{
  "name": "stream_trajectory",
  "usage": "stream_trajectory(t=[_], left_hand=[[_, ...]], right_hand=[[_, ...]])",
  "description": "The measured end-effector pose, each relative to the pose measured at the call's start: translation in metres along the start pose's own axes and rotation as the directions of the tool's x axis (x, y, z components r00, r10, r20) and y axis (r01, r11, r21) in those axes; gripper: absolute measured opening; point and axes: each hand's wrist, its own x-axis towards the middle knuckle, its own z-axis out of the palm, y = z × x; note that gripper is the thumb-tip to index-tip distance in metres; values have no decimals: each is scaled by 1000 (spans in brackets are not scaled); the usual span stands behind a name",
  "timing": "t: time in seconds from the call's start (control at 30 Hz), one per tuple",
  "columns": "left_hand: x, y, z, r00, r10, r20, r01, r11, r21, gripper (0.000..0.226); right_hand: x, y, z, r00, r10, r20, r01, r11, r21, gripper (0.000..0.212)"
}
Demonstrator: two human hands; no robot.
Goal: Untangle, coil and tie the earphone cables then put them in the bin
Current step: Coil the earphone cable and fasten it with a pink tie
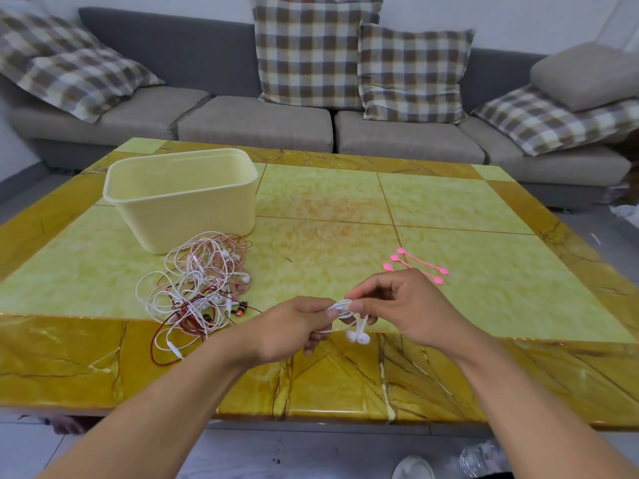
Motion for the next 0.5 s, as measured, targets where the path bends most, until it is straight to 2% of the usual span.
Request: stream_trajectory(t=[0.23,0.37,0.43,0.5], left_hand=[[2,0,3,993,-63,-101,87,962,260,37],[-2,5,2,998,-57,-31,62,974,219,47],[-4,10,1,1000,-13,20,6,953,304,55],[-3,11,1,999,33,40,-45,932,359,43]], right_hand=[[3,-2,5,999,11,-53,-13,999,-38,9],[2,-3,3,999,8,-41,-9,999,-37,10],[2,-3,2,999,1,-34,-2,1000,-28,10],[2,-3,2,1000,2,-31,-3,1000,-15,10]])
